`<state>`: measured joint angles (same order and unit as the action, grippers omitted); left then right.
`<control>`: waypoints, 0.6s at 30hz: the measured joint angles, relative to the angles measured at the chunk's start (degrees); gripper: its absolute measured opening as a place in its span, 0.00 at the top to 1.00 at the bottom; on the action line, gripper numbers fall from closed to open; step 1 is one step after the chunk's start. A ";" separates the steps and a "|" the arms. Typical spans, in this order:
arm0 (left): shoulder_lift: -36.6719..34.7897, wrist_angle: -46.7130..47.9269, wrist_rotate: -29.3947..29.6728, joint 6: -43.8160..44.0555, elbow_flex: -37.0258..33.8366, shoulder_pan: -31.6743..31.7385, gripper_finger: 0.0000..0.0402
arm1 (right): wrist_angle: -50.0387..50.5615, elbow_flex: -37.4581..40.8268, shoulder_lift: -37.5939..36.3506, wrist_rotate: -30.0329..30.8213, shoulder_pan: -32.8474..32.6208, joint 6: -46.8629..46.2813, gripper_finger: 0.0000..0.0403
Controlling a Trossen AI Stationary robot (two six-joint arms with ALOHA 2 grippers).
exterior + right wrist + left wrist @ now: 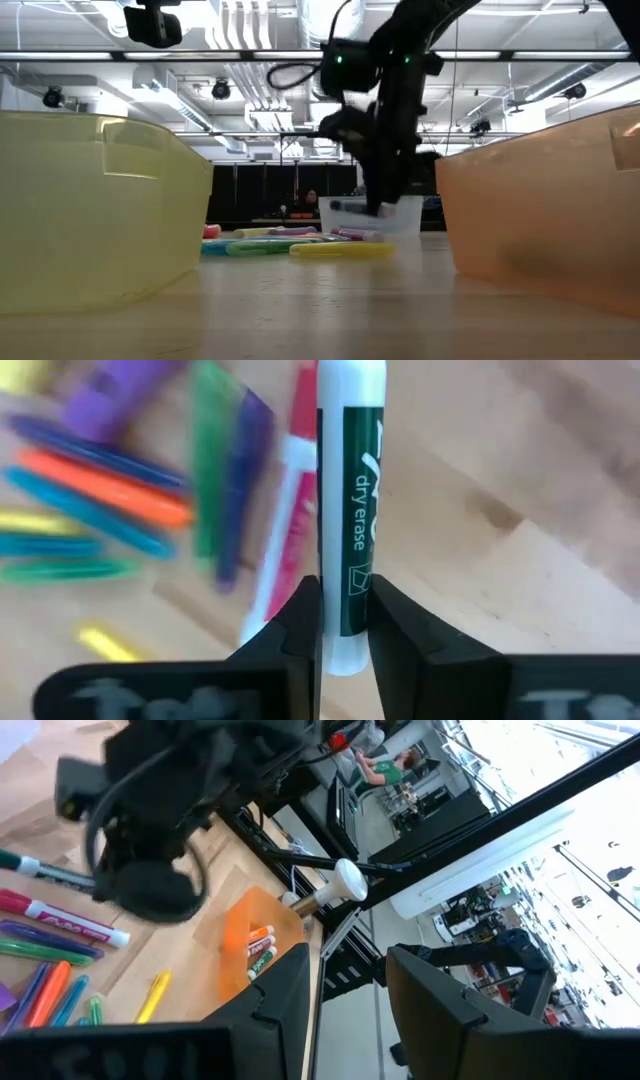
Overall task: Pick & Place Markers
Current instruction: Put the green marker pen into the orange bin
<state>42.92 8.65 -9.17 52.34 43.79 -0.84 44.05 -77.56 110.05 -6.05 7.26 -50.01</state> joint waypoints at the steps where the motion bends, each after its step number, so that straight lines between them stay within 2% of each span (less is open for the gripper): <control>1: 0.00 0.02 0.00 -0.02 0.00 0.00 0.68 | 0.93 0.05 -0.95 0.05 -0.08 0.48 0.88; 8: 0.00 0.24 0.02 -1.02 0.00 0.00 0.68 | 6.84 0.09 -9.73 0.03 -3.94 8.82 0.88; 18: 0.00 -0.09 0.22 -1.55 0.00 0.00 0.68 | 13.58 0.80 -19.68 0.66 -17.10 17.21 0.88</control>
<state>42.92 8.56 -8.95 50.78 43.79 -0.84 57.63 -76.76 90.37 -5.39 -9.84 -32.80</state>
